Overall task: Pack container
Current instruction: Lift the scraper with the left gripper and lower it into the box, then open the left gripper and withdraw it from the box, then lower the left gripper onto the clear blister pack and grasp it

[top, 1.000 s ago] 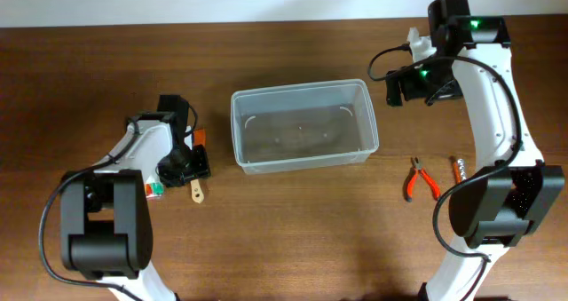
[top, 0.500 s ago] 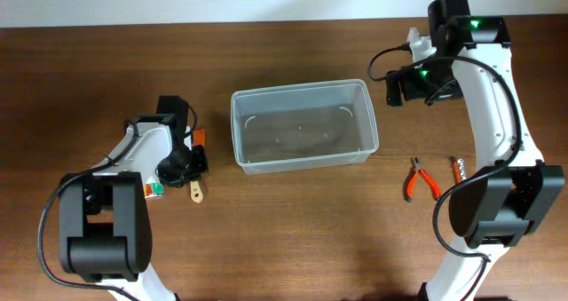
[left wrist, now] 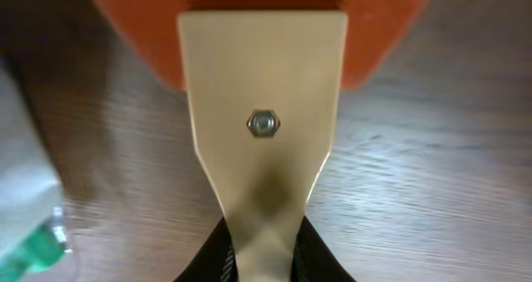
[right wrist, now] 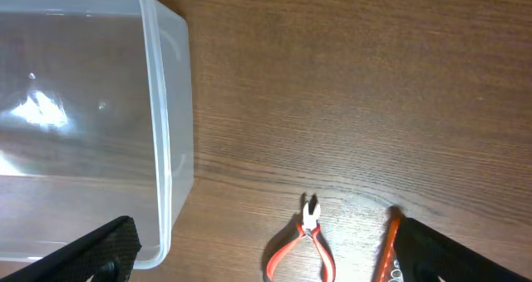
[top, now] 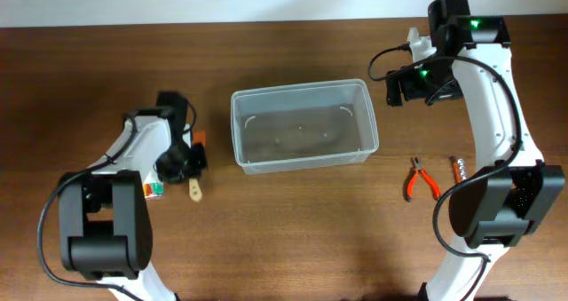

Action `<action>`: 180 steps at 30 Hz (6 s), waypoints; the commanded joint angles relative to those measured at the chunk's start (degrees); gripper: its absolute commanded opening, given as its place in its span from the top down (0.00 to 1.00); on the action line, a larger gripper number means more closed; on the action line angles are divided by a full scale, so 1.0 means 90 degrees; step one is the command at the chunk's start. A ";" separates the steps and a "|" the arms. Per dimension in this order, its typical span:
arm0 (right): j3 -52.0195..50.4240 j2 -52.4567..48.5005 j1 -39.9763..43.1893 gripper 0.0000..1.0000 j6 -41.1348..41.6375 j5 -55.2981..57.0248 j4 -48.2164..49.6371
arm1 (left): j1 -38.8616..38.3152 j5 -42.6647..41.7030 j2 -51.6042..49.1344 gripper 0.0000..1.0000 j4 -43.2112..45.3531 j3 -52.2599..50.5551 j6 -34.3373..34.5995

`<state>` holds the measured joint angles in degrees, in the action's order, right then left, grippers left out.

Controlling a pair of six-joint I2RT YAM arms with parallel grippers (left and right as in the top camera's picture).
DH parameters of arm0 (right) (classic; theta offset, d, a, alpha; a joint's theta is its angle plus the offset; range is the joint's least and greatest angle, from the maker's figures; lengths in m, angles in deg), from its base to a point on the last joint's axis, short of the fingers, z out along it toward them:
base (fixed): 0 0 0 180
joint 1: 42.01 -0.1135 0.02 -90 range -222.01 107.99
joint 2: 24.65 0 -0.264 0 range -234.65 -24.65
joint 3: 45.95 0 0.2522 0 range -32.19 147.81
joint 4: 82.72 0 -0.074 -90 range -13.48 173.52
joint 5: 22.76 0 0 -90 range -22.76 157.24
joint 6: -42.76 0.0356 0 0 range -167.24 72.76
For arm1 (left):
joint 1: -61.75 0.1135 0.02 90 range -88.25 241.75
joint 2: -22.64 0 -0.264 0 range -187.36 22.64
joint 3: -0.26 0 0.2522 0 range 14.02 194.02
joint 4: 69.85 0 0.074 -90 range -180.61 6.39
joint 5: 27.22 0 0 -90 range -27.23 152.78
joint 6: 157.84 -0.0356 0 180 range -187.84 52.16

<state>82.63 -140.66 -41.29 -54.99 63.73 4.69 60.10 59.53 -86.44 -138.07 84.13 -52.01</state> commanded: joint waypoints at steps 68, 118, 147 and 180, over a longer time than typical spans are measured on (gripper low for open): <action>-0.0032 0.0049 0.0721 0.01 0.0078 0.0112 0.0187 | -0.3009 -0.0522 -0.1596 0.97 -0.0974 0.3869 -0.5127; -0.0032 0.0049 0.0716 0.01 0.0078 -0.0136 0.0148 | -0.1404 0.2217 -0.0464 0.02 -0.4335 0.6793 -0.0338; -0.0032 0.0049 0.0716 0.01 0.0075 -0.0226 0.0163 | 0.0675 0.0950 -0.0017 0.01 -0.2057 0.2761 -0.1455; -0.0032 0.0049 0.0716 0.01 0.0073 -0.0226 -0.0027 | 0.1287 0.0670 0.0039 0.01 -0.0136 0.0605 -0.2008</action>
<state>82.63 -140.66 -34.96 -54.70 62.22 4.65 71.64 65.96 -88.01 -139.90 90.29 -68.97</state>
